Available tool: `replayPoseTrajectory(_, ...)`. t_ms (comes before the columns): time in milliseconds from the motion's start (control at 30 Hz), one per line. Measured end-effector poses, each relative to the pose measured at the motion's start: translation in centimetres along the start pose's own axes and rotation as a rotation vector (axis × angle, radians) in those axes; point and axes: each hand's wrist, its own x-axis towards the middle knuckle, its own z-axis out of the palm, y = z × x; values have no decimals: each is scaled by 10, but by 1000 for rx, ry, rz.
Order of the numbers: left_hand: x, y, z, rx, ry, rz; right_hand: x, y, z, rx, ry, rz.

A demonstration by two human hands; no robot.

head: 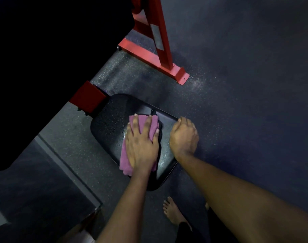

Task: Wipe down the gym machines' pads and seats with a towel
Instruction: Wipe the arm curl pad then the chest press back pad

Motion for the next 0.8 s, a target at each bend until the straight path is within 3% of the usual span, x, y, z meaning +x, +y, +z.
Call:
replayPoseTrajectory(133,53,6,2,45,2,-81,3,0,-1,-74,-54,-70)
replayPoseTrajectory(200,64,7,6,44,19,-130,15,3,-5,-120,-121,-197)
replayPoseTrajectory(300,61,7,10,37,68,-142,44,-1,-5,-57,-315,-418)
replayPoseTrajectory(367,59,8,10,38,87,-151,59,-5,-4,-9,-445,-469)
replayPoseTrajectory(667,5,30,9,-45,111,-433,60,-1,-2,-21,-469,-521)
replayPoseTrajectory(800,50,26,8,-19,87,-485,62,-1,-2,18,-478,-538)
